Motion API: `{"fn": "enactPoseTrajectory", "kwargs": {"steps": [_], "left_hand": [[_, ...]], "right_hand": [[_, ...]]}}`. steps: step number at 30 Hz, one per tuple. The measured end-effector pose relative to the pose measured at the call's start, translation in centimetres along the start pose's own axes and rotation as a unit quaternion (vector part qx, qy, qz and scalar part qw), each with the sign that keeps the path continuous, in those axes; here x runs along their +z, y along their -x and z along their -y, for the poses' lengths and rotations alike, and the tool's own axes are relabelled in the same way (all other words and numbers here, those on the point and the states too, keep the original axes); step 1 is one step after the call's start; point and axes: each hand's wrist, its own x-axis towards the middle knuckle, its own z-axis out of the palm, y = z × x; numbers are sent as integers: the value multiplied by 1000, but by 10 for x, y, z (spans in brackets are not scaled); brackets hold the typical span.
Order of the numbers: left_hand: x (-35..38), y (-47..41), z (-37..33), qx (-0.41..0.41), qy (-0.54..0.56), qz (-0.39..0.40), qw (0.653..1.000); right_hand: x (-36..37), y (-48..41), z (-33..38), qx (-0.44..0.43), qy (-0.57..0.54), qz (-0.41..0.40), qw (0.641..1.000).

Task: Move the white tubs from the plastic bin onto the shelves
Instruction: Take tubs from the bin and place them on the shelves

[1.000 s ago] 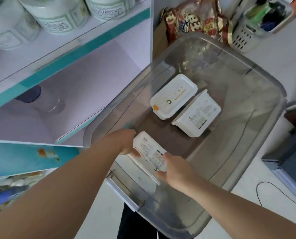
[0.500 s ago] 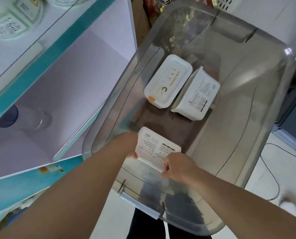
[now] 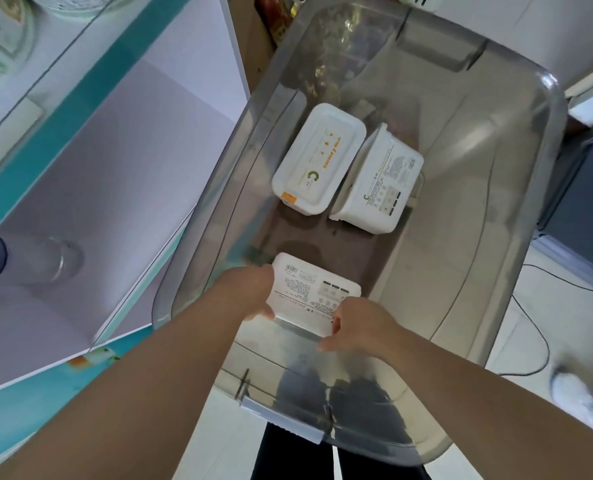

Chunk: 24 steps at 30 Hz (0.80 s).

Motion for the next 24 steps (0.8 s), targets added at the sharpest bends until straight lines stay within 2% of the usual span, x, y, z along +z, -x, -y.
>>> {"fn": "enactPoseTrajectory", "kwargs": {"steps": [4, 8, 10, 13, 16, 19, 24], "left_hand": [[-13, 2, 2, 15, 108, -56, 992], [-22, -7, -5, -33, 253, -137, 957], [-21, -13, -10, -68, 295, -144, 942], [-12, -16, -16, -93, 365, -119, 919], [-7, -13, -14, -80, 348, -106, 928], [-15, -2, -12, -28, 331, -113, 936], [-42, 47, -20, 31, 295, -141, 945]], "right_hand": [[-35, 10, -8, 27, -29, -30, 999], [-81, 5, -20, 45, -215, -78, 972], [-87, 0, -25, 50, -235, -95, 966], [-69, -4, -30, 31, -261, -71, 962], [-53, -13, -36, 10, -291, -95, 952], [-59, -15, -37, -8, -315, -92, 945], [-83, 9, -34, -34, -220, -104, 969]]}}
